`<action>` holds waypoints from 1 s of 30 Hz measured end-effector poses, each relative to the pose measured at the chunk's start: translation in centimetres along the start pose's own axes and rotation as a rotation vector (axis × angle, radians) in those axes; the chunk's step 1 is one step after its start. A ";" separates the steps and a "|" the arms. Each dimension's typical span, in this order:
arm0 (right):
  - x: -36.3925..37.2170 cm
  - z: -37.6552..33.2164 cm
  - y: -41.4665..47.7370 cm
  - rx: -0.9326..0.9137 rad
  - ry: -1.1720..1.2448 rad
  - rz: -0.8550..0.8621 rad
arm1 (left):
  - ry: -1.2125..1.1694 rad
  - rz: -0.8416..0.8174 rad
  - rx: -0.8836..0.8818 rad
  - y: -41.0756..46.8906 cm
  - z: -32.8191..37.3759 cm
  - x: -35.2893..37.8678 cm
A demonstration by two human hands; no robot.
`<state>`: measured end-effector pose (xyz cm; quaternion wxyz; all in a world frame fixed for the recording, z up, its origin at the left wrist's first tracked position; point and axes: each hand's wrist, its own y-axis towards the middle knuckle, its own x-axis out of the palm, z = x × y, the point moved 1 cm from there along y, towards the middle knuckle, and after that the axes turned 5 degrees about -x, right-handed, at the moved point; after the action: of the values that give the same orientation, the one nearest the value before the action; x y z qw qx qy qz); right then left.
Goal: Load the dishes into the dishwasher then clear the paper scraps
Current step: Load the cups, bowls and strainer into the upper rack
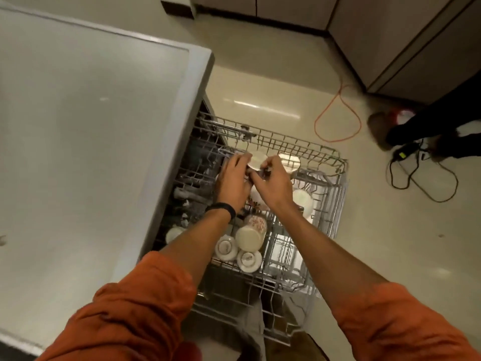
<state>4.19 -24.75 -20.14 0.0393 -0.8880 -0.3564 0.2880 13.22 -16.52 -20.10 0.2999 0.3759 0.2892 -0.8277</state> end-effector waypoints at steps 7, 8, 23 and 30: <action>3.5 3.7 4.1 0.019 -0.081 -0.053 | 0.024 -0.030 -0.029 3.9 -2.8 3.9; 3.8 4.0 4.5 0.020 -0.079 -0.058 | 0.017 -0.031 -0.047 4.1 -3.0 4.2; 3.2 1.8 2.7 -0.058 -0.209 -0.248 | -0.003 -0.273 -0.097 1.6 -2.4 2.1; -1.4 -1.9 -5.8 -0.114 -0.249 -0.212 | -0.046 -0.231 -0.046 -6.7 1.3 -2.0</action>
<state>0.83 -21.12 -16.31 -0.0256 -0.8038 -0.4658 0.3692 8.94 -12.54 -16.10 0.2180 0.3138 0.3425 -0.8583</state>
